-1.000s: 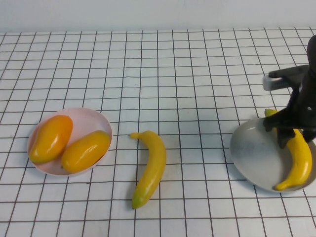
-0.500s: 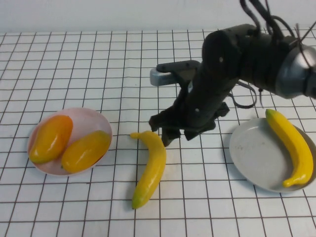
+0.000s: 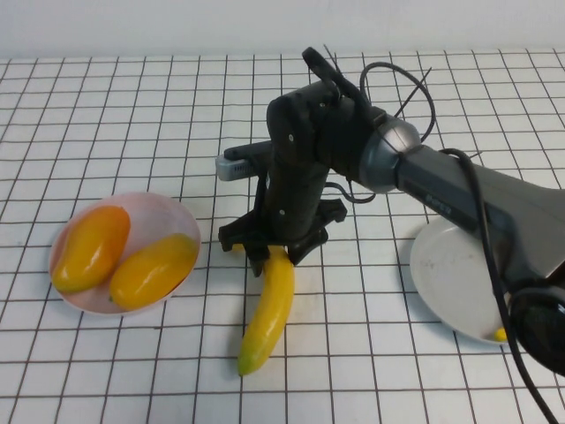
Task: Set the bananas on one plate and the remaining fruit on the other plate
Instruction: Put another type of fruit in the right plate
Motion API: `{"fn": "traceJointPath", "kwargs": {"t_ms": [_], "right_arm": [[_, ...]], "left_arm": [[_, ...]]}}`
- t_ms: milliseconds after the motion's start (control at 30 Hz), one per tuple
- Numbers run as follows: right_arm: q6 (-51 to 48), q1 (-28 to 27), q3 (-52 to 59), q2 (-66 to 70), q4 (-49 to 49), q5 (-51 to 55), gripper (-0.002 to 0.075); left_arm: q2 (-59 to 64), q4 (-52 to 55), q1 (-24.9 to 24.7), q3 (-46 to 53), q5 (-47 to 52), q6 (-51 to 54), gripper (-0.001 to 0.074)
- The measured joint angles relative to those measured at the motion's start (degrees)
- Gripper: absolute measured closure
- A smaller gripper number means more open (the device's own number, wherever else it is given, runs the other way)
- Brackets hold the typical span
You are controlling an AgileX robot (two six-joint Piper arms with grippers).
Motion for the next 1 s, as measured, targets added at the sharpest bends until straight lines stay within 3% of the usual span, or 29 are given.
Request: {"fn": "traceJointPath", "kwargs": {"t_ms": [167,267,633,833,1000], "right_arm": [[0.49,0.00,-0.51,2.30,0.53,0.23,0.0330],[0.49,0.00,-0.59,2.37,0.53,0.23,0.0402],[-6.17,0.00,1.12,-11.32,-3.00,0.46,0.0405],[-6.64,-2.99,16.79,-18.74,-10.77,0.46,0.0405],[-6.77,-10.62,29.20,-21.46,-14.15,0.58,0.0405]], "left_arm": [[0.00,0.00,0.00,0.00,0.00,0.00,0.0737],[0.00,0.00,0.00,0.00,0.00,0.00,0.0737],[0.00,0.00,0.00,0.00,0.00,0.00,0.0737],[0.00,0.00,0.00,0.00,0.00,0.00,0.0737],[0.00,0.00,0.00,0.00,0.00,0.00,0.0737]]}}
